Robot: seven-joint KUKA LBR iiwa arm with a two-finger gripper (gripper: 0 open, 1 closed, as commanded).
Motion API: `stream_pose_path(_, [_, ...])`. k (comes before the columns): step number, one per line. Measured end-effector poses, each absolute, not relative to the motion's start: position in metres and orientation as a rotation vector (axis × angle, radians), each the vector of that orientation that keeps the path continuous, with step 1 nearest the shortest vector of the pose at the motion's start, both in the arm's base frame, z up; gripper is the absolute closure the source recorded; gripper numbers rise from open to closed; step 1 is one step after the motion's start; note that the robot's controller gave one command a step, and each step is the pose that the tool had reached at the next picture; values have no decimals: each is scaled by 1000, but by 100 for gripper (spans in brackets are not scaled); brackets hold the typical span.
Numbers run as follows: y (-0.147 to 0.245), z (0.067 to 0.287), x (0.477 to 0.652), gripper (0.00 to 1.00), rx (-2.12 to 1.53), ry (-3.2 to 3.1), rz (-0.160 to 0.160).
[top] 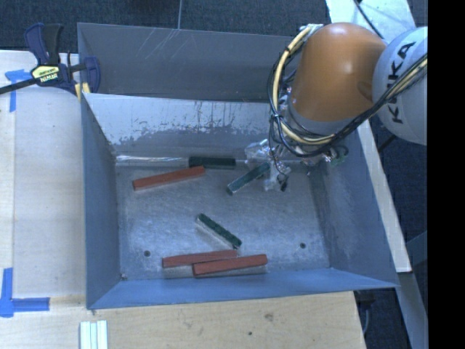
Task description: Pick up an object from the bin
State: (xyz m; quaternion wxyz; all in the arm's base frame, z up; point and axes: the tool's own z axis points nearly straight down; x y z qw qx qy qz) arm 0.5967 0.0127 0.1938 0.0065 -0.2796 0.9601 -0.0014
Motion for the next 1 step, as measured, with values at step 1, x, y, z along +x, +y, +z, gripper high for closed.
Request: stream_pose_path(1, [16, 249, 605, 100, -1378, 2813, -5])
